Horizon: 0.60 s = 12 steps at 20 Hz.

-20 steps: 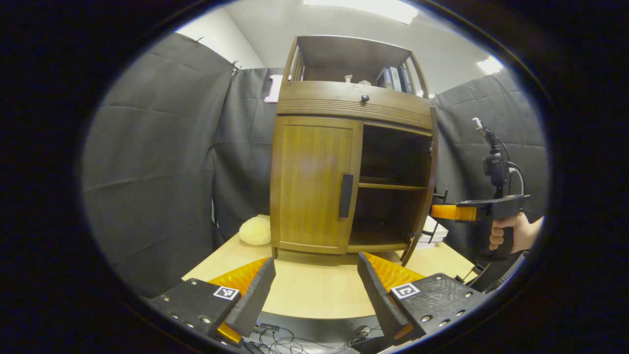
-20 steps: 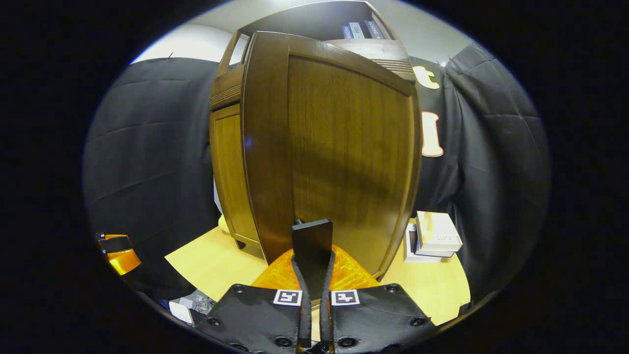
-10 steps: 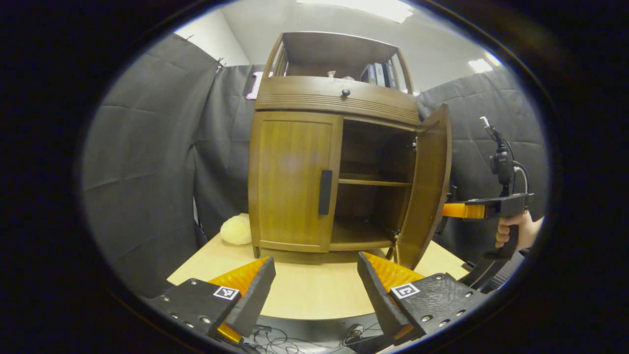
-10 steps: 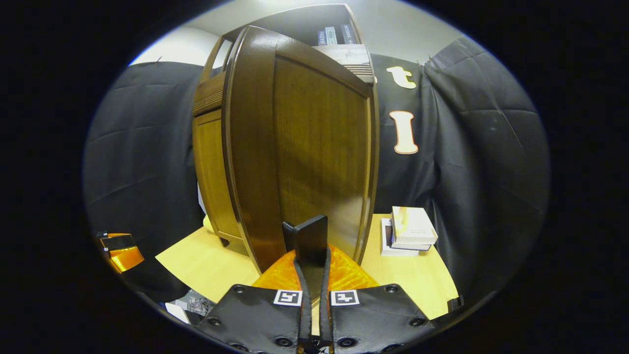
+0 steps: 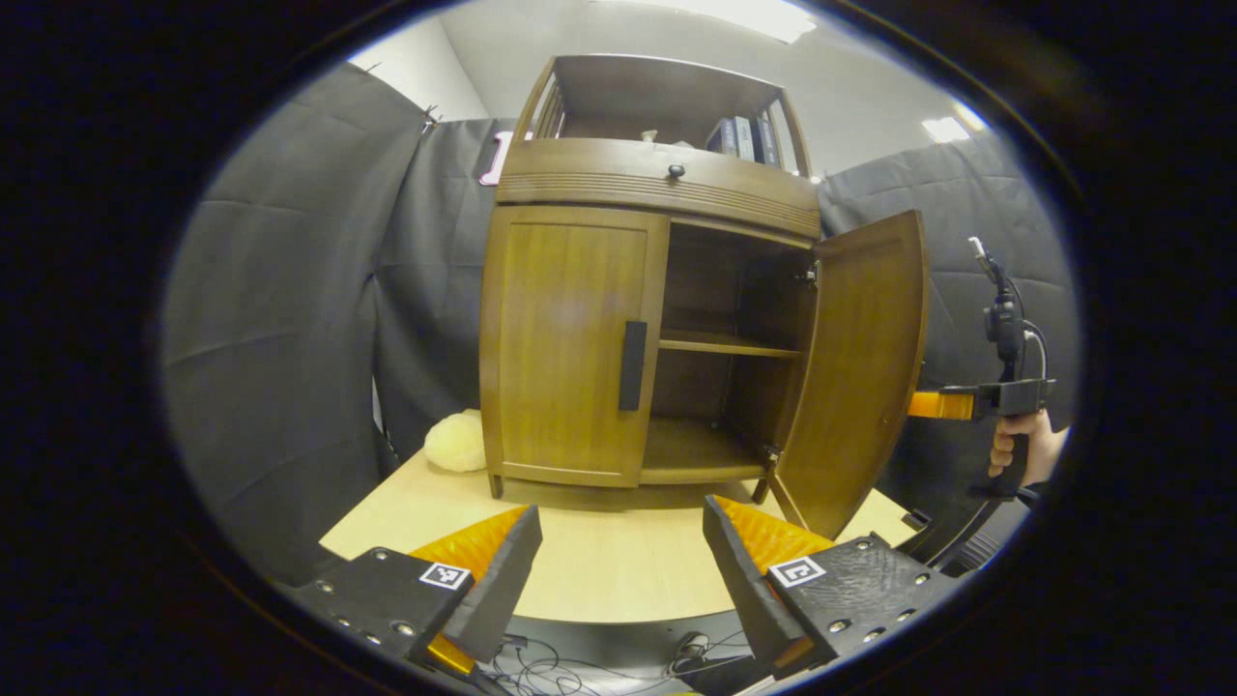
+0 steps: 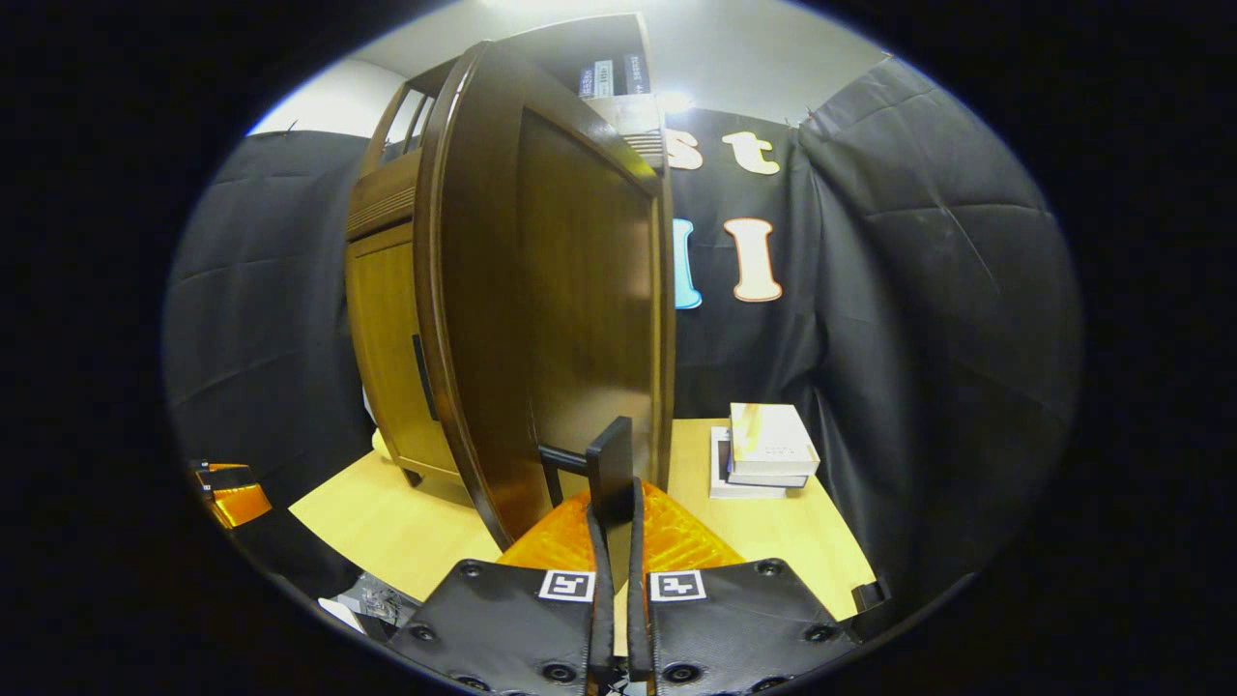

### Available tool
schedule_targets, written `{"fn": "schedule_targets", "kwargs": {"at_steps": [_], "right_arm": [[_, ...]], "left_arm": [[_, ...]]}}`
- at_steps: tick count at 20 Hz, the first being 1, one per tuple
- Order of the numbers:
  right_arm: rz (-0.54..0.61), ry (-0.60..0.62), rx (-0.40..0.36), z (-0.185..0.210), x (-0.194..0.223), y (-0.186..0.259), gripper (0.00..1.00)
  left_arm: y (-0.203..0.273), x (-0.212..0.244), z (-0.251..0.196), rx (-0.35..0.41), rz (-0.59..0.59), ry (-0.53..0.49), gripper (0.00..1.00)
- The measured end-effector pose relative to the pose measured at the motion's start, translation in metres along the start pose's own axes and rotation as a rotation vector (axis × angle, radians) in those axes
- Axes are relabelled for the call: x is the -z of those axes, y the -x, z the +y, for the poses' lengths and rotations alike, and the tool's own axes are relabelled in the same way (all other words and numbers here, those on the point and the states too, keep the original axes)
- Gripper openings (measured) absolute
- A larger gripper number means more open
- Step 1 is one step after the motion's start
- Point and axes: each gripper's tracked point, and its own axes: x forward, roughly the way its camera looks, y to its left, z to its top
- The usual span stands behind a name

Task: Open the right door of the double-door shoe cabinet with the right hand, and open the left door with the left hand.

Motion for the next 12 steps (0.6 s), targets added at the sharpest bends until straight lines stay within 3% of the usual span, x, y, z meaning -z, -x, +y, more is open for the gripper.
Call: {"fn": "schedule_targets", "kwargs": {"at_steps": [4, 6, 8, 9, 10, 11, 12], "right_arm": [[-0.007, -0.059, 0.050, -0.027, 0.000, 0.010, 0.06], [-0.021, -0.050, 0.074, -0.038, -0.001, 0.014, 0.02], [-0.024, -0.045, 0.106, -0.051, -0.001, 0.013, 0.07], [-0.023, -0.057, 0.096, -0.053, 0.000, 0.012, 0.10], [-0.026, -0.062, 0.088, -0.052, -0.001, 0.015, 0.00], [-0.034, -0.053, 0.089, -0.052, -0.003, 0.015, 0.09], [-0.039, -0.041, 0.091, -0.052, -0.003, 0.017, 0.05]], "left_arm": [[-0.003, -0.002, -0.006, 0.031, 0.001, -0.015, 0.97], [-0.007, -0.003, -0.011, 0.043, 0.003, -0.022, 0.97], [-0.010, -0.001, -0.016, 0.062, 0.011, -0.015, 0.97], [-0.012, -0.001, -0.019, 0.072, 0.013, -0.015, 0.97], [-0.013, -0.001, -0.020, 0.077, 0.013, -0.018, 0.97], [-0.015, -0.003, -0.022, 0.082, 0.012, -0.023, 0.97], [-0.014, -0.004, -0.024, 0.086, 0.010, -0.026, 0.97]]}}
